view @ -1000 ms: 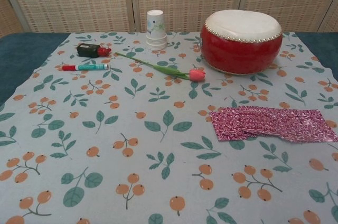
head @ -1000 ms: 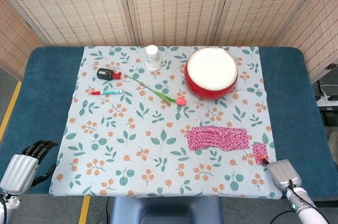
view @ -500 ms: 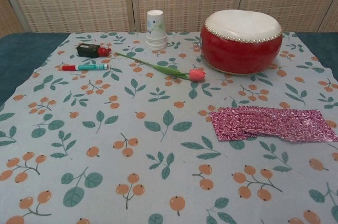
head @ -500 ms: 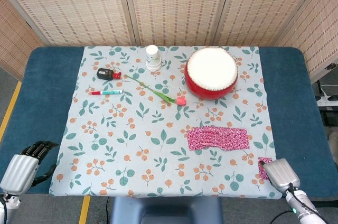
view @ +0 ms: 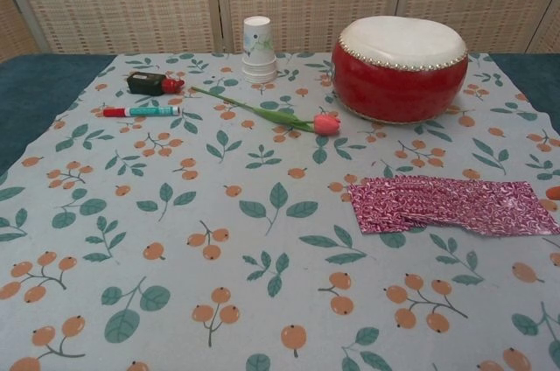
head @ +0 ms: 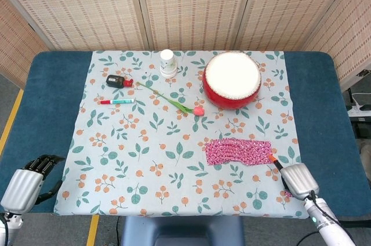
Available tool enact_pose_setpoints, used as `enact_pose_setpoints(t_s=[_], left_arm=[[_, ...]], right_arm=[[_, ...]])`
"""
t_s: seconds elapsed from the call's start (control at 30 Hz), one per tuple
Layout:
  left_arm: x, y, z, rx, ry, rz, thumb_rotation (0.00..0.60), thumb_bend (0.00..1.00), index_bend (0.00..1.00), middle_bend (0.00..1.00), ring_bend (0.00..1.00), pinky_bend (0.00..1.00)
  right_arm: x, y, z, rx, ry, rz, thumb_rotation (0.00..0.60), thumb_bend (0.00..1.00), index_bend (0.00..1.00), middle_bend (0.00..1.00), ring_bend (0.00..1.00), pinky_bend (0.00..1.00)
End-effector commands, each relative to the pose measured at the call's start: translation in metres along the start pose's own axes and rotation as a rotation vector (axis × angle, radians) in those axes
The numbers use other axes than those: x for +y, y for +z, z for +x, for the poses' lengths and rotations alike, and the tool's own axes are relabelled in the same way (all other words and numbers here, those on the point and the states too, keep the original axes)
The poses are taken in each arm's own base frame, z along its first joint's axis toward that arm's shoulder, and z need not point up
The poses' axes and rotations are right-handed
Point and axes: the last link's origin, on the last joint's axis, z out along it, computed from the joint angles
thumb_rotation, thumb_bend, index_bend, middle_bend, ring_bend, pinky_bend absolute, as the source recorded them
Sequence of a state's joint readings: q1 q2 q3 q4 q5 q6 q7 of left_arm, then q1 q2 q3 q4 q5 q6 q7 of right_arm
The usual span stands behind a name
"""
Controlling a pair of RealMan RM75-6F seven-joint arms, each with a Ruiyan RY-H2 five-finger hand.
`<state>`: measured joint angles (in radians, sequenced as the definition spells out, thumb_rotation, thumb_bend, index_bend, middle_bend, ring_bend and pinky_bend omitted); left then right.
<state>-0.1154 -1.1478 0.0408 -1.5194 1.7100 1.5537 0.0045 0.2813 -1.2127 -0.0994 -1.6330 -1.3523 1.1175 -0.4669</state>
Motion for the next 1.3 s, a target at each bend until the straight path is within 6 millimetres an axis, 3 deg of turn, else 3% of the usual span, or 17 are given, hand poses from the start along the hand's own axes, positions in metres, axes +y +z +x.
enact_pose_setpoints(t_s=[0.03,0.9,1.3], left_arm=[[0.0,0.0,0.0,0.0,0.0,-0.001,0.6,0.33,0.25,0.28,0.25,0.44],[0.0,0.0,0.0,-0.001,0.004,-0.001,0.6,0.33,0.25,0.29,0.25,0.44],[0.0,0.0,0.0,0.003,0.004,-0.003,0.6,0.33,0.25,0.29,0.25,0.44]], right_arm=[[-0.001,0.01,0.0,-0.022,0.0,-0.01,0.6,0.76,0.08,0.73,0.77,0.69],[-0.004,0.043,-0.006,-0.162,-0.007,-0.049,0.6,0.76,0.1,0.73,0.77,0.69],[0.002,0.045,-0.009,-0.179,-0.025,-0.083,0.6,0.76,0.12,0.73,0.77,0.69]])
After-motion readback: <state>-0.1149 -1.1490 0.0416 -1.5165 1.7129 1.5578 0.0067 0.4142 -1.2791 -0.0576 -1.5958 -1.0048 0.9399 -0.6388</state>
